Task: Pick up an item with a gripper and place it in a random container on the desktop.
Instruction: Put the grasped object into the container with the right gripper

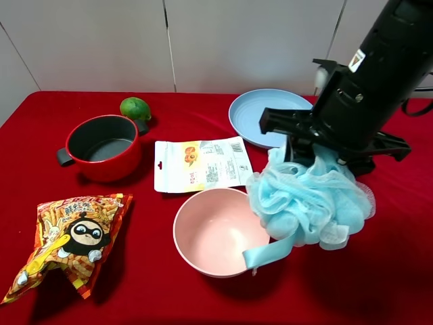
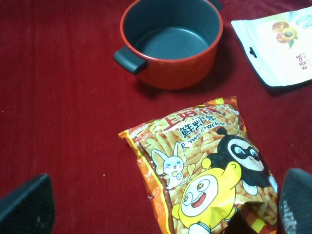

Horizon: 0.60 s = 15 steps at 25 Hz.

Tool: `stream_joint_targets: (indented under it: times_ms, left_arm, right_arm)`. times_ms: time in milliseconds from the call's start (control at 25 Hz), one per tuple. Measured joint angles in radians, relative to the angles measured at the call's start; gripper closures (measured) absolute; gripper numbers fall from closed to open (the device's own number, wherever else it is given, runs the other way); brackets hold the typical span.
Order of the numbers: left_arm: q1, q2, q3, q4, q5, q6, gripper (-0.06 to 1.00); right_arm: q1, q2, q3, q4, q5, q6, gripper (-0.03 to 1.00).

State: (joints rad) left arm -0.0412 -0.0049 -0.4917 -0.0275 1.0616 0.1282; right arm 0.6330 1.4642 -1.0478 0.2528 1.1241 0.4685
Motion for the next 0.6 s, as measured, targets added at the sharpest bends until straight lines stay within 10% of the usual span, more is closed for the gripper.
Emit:
stream_joint_targets:
  times_ms: [600]
  left_arm:
    - [0.0, 0.0, 0.0, 0.001, 0.0, 0.0, 0.04]
  right_arm:
    - [0.161, 0.02, 0.0, -0.012, -0.208, 0.059, 0.62]
